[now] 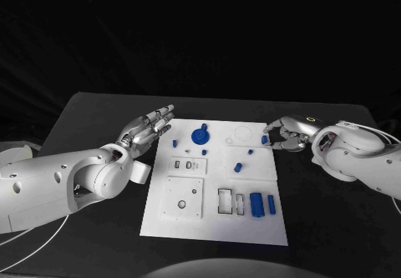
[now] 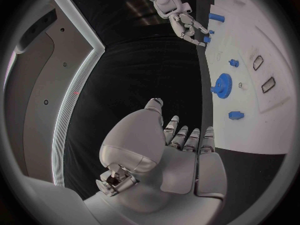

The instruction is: Assemble the parts on the task board

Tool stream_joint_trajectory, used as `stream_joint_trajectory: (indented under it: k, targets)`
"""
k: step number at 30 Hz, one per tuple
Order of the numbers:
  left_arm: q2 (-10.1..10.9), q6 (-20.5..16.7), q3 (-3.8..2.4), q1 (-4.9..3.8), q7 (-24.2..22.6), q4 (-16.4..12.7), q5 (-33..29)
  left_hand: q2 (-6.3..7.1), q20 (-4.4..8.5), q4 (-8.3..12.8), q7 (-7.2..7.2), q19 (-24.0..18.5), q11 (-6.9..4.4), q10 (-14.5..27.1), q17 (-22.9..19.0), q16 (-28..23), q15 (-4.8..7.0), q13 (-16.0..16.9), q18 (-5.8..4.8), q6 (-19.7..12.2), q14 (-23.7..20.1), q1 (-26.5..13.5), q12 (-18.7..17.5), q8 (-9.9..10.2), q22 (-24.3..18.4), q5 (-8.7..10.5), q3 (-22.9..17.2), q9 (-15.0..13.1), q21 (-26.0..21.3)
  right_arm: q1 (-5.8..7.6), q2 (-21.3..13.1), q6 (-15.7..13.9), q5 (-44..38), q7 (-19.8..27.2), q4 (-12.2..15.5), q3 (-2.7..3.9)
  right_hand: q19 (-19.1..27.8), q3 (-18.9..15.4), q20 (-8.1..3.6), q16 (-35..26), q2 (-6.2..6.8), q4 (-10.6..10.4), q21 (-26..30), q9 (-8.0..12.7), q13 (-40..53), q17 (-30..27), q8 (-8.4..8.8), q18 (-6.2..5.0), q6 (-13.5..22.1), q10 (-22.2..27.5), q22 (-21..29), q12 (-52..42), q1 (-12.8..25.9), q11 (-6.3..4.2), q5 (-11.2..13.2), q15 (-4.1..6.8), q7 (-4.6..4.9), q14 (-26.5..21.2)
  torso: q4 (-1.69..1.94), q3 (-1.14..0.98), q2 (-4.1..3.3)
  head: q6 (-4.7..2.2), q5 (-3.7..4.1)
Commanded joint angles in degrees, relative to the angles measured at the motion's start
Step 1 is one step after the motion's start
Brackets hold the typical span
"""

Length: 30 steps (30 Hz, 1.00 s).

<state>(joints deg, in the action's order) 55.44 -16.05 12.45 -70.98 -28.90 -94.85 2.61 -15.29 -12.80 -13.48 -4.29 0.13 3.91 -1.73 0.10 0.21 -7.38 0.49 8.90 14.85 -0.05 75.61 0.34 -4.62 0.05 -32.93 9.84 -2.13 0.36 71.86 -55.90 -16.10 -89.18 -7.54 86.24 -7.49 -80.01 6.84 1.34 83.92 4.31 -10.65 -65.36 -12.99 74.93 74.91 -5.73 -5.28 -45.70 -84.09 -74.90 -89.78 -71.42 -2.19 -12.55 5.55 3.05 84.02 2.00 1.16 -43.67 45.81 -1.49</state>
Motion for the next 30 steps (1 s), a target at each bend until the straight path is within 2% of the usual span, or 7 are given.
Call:
stream_joint_trajectory:
  k: [1,4,9,20,30]
  targets:
    - [-0.1,1.3,-0.02,0.0,-0.8,0.0,0.1,0.08,-0.35,0.4,-0.21,-0.1,0.53,-0.1,-0.1,-0.2,-0.28,0.1,0.7,-0.1,0.0,0.5,0.2,-0.3,-0.1,-0.33,0.0,0.0,-0.4,-0.07,0.2,-0.1,-0.5,0.2,-0.3,0.01,0.3,0.1,0.18,-0.2,-0.24,0.3,0.3,0.1,15.1,9.8,-0.48,0.1,-0.7,-5.9,-5.4,-0.2,-0.8,0.4,-1.8,-0.54,0.13,4.4,0.02,0.01,0.03,0.03,0.05]
    - [-0.1,1.3,-0.02,0.0,-0.8,0.0,0.1,0.07,-0.36,0.4,-0.21,-0.1,0.56,-0.1,-0.1,-0.2,-0.3,0.1,0.69,-0.1,0.0,0.5,0.2,-0.3,-0.1,-0.34,-0.1,0.0,-0.4,-0.1,0.4,-0.1,-0.5,0.2,-0.6,0.01,0.3,0.3,0.2,-0.2,-0.44,0.5,0.4,0.1,15.1,9.8,-0.63,0.1,-1.2,-5.9,-5.5,-0.2,-1.2,0.44,-3.8,-0.57,0.18,4.4,0.0,0.02,0.03,0.11,0.0]
    - [-0.1,1.4,-0.02,0.0,-0.7,0.0,0.1,0.07,-0.36,0.4,-0.21,-0.1,0.56,-0.1,-0.1,-0.2,-0.3,0.1,0.69,-0.1,0.0,0.5,0.2,-0.3,-0.1,-0.34,-0.1,0.0,-0.4,-0.16,0.6,-0.3,-0.5,0.3,-1.0,0.01,0.3,0.5,0.22,-0.3,-0.53,0.7,0.5,0.0,15.1,9.7,-0.94,0.09,-1.8,-5.9,-5.5,-0.2,-1.5,0.44,-5.0,-0.58,0.19,4.4,0.01,0.01,0.01,0.15,0.04]
    - [-0.2,1.6,-0.02,0.01,-0.5,0.1,0.1,0.04,-0.41,0.4,-0.22,-0.1,0.6,-0.1,-0.1,-0.2,-0.37,0.1,0.68,-0.1,0.0,0.6,0.2,-0.4,-0.1,-0.39,-0.1,0.0,-0.4,-0.22,1.1,-0.7,-0.5,0.6,-1.5,0.01,0.2,0.5,0.23,-0.2,-0.53,0.8,0.6,-0.7,15.1,9.8,-2.1,0.1,-4.0,-5.9,-5.6,-0.2,-1.7,0.47,-5.1,-0.6,0.23,4.4,0.01,0.02,0.02,0.38,0.03]
    - [-0.2,1.8,-0.02,0.01,-0.3,0.1,0.1,0.04,-0.41,0.4,-0.22,-0.1,0.6,-0.1,-0.1,-0.2,-0.37,0.1,0.68,-0.1,0.0,0.6,0.2,-0.4,-0.1,-0.39,-0.1,0.0,-0.4,-0.23,1.6,-0.9,-0.4,0.7,-1.8,0.01,0.1,0.4,0.22,-0.3,-0.41,0.9,0.7,-1.3,15.1,9.8,-2.66,0.09,-5.0,-5.9,-5.8,-0.2,-1.8,0.46,-3.7,-0.58,0.2,4.4,0.03,0.02,0.03,0.72,-0.06]
